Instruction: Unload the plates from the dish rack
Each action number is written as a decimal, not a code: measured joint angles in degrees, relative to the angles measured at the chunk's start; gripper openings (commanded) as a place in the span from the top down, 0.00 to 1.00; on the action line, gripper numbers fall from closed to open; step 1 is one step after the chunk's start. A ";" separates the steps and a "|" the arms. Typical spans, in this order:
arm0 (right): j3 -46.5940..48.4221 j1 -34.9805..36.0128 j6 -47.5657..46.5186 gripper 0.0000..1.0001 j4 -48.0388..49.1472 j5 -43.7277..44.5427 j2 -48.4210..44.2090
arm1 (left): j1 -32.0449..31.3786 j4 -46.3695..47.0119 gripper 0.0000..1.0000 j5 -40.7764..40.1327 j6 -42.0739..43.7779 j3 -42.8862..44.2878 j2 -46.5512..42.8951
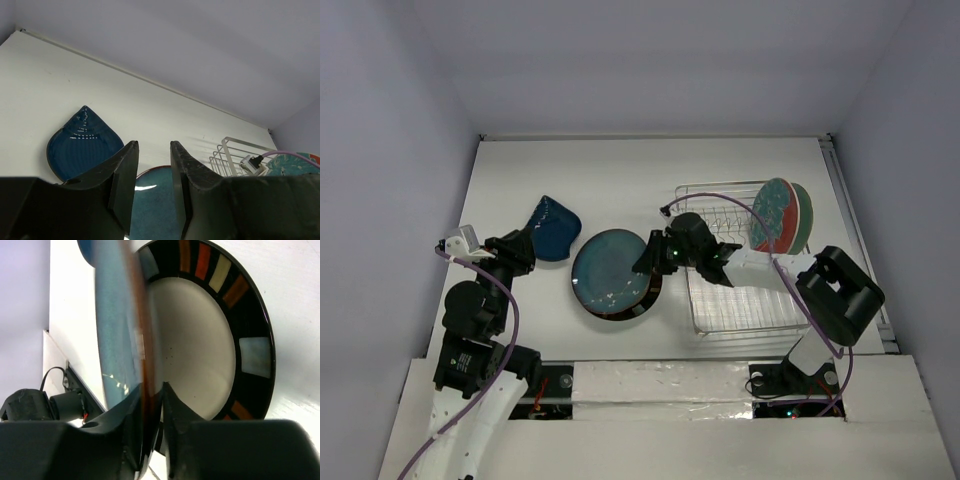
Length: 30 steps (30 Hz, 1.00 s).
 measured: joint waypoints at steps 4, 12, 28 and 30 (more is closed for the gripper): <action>0.00 0.13 -0.57 0.68 -1.18 0.59 0.00 | 0.02 0.00 0.70 0.00 0.00 0.00 0.00; 0.13 2.45 -3.13 0.56 -8.13 5.25 0.02 | 0.02 0.02 0.67 0.00 -0.02 0.00 0.00; 7.39 8.79 -6.43 0.15 -21.75 19.91 0.83 | 0.00 0.02 0.66 0.00 0.00 0.00 -0.79; 8.57 9.57 -6.67 0.13 -23.63 22.56 1.18 | 0.02 0.02 0.66 0.00 0.00 0.00 -0.83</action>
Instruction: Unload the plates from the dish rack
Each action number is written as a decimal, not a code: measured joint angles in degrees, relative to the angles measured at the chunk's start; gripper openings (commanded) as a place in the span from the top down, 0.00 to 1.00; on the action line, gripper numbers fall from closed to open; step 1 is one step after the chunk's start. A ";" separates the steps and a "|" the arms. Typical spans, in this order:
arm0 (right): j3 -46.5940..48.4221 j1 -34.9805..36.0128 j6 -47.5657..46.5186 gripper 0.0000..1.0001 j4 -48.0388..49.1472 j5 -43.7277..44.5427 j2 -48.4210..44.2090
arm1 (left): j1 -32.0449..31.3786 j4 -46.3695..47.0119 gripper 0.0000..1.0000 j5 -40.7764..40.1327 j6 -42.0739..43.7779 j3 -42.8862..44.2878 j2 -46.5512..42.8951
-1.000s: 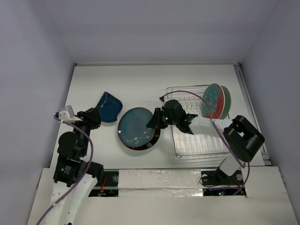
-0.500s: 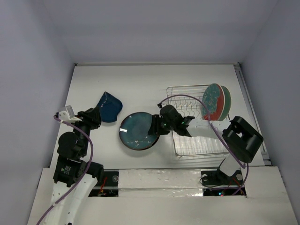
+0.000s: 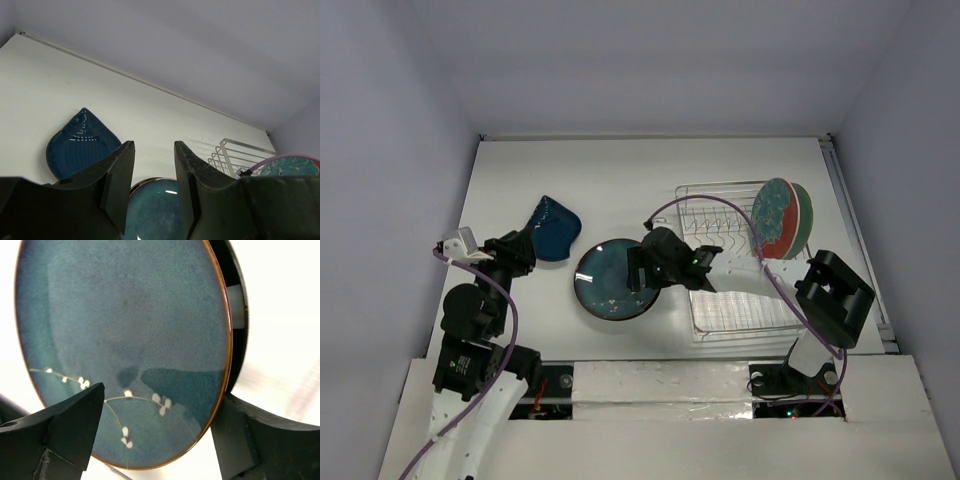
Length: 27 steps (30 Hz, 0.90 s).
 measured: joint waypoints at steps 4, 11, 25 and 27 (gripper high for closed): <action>2.10 1.38 -0.39 0.13 -3.85 5.33 0.35 | 0.00 0.00 0.65 0.00 0.00 0.00 -0.15; 7.15 2.40 -1.44 0.13 -10.78 13.05 0.42 | -0.02 -0.02 0.65 0.00 0.00 0.00 -0.68; 10.34 -1.64 -3.76 1.00 -17.55 28.37 -16.98 | 0.00 0.00 0.85 0.02 -0.11 0.00 -0.96; 9.27 -7.45 -4.39 1.00 -18.40 30.32 -23.08 | 0.00 0.00 0.95 -0.02 -0.20 0.00 -1.16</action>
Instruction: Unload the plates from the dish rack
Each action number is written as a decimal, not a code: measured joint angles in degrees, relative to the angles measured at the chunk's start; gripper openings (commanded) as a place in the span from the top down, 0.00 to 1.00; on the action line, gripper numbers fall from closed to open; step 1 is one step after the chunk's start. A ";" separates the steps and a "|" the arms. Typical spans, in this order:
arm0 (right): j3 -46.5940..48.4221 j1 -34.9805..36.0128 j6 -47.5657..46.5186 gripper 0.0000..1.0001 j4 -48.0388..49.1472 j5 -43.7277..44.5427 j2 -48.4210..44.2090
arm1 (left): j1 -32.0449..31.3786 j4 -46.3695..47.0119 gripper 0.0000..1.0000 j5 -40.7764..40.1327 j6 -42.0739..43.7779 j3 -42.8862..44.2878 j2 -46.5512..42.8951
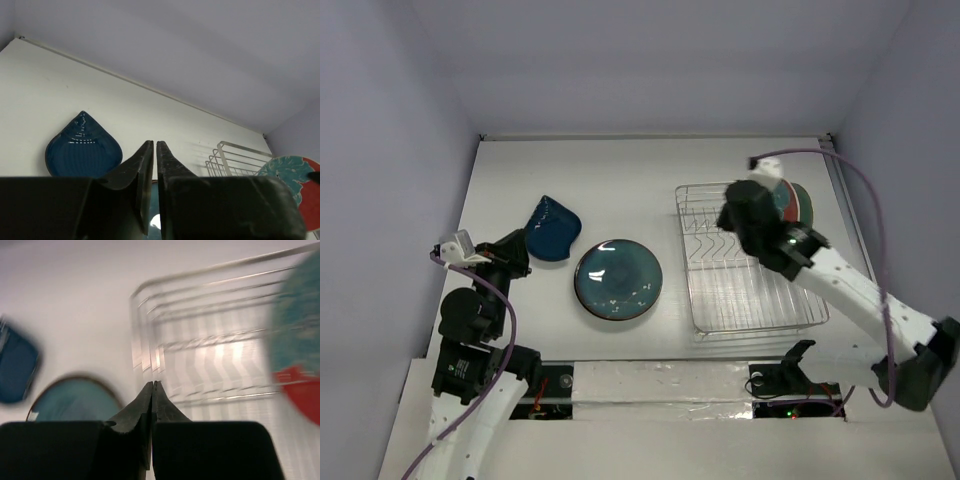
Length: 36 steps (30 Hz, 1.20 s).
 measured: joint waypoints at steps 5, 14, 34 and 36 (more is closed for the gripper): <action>-3.48 -15.17 -2.38 0.47 -3.37 4.42 -13.18 | 0.00 0.00 1.00 0.00 0.04 0.00 -0.28; -5.99 -30.80 -8.63 0.44 -5.84 3.15 -13.27 | 0.00 -0.02 0.87 0.00 0.02 0.00 -0.28; -6.38 -33.35 -17.90 1.00 -4.00 -0.90 -0.37 | -0.04 -0.02 0.86 0.00 0.04 0.00 -1.90; -6.32 -33.22 -17.84 1.00 -2.71 -0.79 0.28 | -0.04 -0.02 0.86 0.00 0.04 0.00 -2.25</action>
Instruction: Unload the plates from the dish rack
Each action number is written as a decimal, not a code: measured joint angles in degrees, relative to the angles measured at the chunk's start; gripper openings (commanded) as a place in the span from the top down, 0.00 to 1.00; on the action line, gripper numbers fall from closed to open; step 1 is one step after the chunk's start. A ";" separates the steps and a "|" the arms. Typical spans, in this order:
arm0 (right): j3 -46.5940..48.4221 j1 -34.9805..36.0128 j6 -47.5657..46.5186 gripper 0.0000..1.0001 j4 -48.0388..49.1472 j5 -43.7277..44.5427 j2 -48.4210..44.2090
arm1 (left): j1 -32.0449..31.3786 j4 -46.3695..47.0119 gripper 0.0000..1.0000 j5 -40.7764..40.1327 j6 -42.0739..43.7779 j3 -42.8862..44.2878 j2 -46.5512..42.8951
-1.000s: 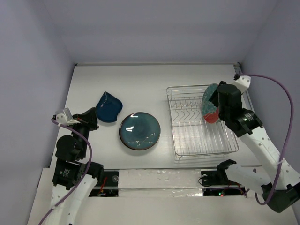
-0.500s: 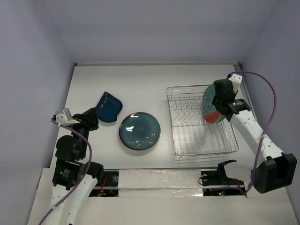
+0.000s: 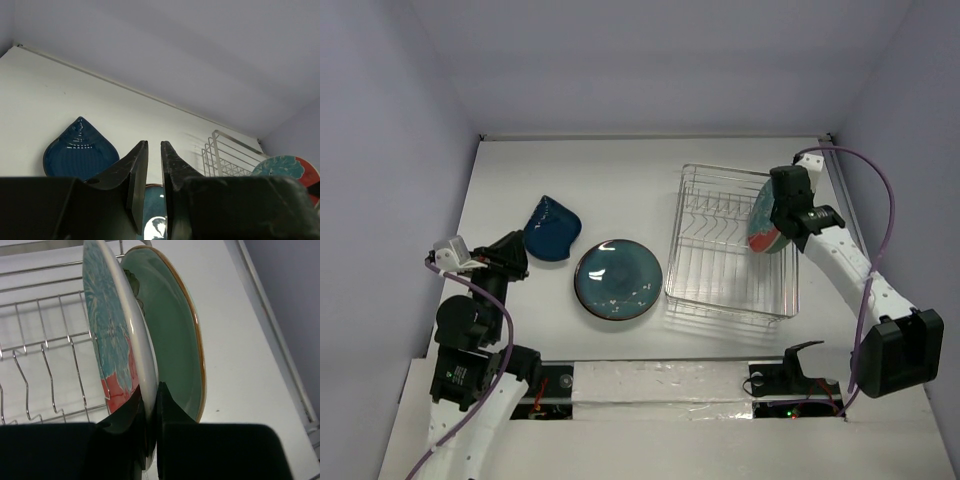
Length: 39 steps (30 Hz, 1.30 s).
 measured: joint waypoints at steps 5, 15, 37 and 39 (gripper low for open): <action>0.31 -0.15 0.46 1.00 0.76 -0.07 0.26 | 0.04 0.04 0.85 0.00 0.00 0.00 -0.11; 4.17 -0.42 -8.66 1.00 -5.40 -1.42 -7.80 | 0.04 0.02 0.83 0.00 -0.02 -0.02 -0.02; 3.58 21.81 17.35 1.00 8.15 -33.92 -4.79 | 4.68 0.28 0.83 0.00 0.00 -0.13 3.96; 3.23 24.87 18.78 1.00 9.68 -35.39 -0.33 | 4.68 0.33 0.83 0.02 0.00 -0.13 4.00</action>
